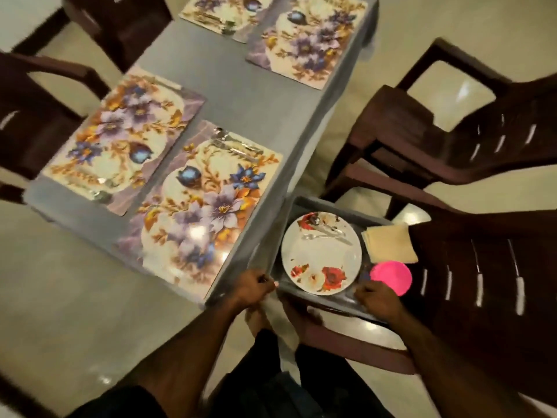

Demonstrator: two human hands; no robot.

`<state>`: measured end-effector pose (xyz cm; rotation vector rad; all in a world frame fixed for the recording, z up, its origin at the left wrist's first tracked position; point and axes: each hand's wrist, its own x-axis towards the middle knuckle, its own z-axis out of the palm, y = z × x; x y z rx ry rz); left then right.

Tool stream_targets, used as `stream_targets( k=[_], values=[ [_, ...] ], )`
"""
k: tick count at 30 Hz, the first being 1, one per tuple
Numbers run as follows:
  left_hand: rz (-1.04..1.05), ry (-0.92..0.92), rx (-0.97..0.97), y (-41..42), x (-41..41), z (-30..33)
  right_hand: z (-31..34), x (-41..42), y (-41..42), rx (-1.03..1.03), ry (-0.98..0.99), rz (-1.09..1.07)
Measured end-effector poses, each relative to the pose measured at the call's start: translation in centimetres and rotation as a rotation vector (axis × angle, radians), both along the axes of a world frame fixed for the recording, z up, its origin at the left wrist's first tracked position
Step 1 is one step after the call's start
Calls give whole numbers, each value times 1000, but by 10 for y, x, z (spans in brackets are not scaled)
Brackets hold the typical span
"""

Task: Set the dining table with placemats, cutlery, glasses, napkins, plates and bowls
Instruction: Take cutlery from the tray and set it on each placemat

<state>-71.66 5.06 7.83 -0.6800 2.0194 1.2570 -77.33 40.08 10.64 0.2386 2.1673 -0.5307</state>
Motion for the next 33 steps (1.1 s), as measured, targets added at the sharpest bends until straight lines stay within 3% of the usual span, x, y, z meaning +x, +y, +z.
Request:
stream_targets(
  k=[6, 14, 19, 21, 23, 28, 33],
  values=[
    [-194, -37, 38, 32, -93, -40, -47, -48, -24, -73, -118, -74],
    [-159, -4, 65, 64, -155, -107, -159, -165, -50, 123, 191, 274],
    [-651, 141, -331, 84, -158, -145, -210, -184, -56, 100, 252, 490],
    [-739, 168, -397, 92, -158, -158, -223, -173, -54, 108, 283, 472],
    [-670, 147, -436, 100, -160, -164, -230, -159, -50, 105, 308, 375],
    [-276, -52, -488, 116, -172, -169, -231, -136, -39, 100, 302, 212],
    [169, -280, -54, 131, -172, -178, -226, -122, -31, 95, 196, 110]
  ],
)
